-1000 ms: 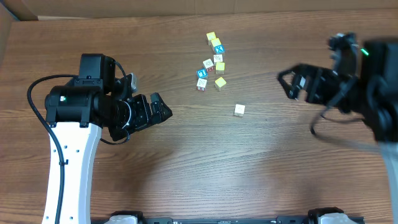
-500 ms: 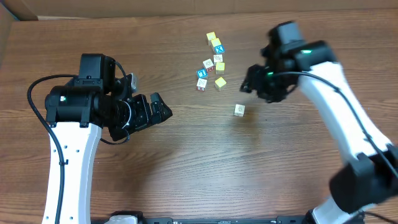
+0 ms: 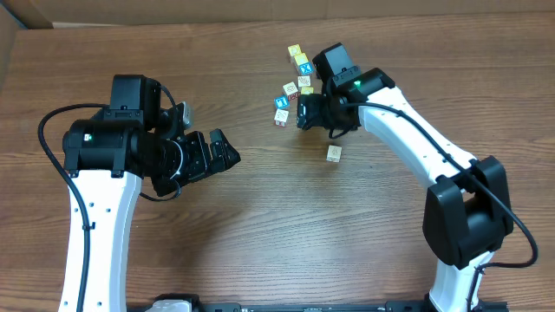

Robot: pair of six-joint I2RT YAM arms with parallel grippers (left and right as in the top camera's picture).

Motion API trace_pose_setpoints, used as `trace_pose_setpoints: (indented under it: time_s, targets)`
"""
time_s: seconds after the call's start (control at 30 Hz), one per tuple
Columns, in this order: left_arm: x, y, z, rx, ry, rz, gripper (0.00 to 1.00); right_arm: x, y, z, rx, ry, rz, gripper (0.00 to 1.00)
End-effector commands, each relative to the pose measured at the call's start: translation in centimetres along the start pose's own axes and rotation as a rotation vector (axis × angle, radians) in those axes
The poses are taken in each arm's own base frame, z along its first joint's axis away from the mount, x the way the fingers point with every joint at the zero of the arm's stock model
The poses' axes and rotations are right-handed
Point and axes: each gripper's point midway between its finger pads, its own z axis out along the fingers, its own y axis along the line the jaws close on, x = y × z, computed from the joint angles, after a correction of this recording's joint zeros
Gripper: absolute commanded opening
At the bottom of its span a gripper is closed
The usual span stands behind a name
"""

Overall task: Flip 4 blocks
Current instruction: 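Swing the right gripper over the lone block near the cluster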

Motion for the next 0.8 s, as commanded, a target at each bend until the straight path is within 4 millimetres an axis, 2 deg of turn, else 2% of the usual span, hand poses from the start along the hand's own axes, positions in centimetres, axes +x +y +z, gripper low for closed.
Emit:
trace_pose_setpoints:
  time_s: [0.0,0.2,0.37,0.67,0.77]
  targets:
    - [0.0,0.0,0.1,0.0,0.002,-0.001,1.0,-2.4,-0.6,1.1,0.05,-0.094,-0.1,0.86]
    - [0.0,0.0,0.1,0.0,0.001,-0.001,1.0,-4.3,-0.5,3.8,0.048,-0.159,-0.141,0.87]
    - [0.0,0.0,0.1,0.0,0.001,-0.001,1.0,-4.0,-0.9,6.2,0.054,-0.143,-0.151,0.82]
    - [0.0,0.0,0.1,0.0,0.001,-0.001,1.0,-1.6,-2.1,9.9,0.079,-0.051,-0.148,0.59]
    - [0.0,0.0,0.1,0.0,0.001,-0.001,1.0,-1.5,-2.1,9.9,0.079,-0.05,-0.149,0.43]
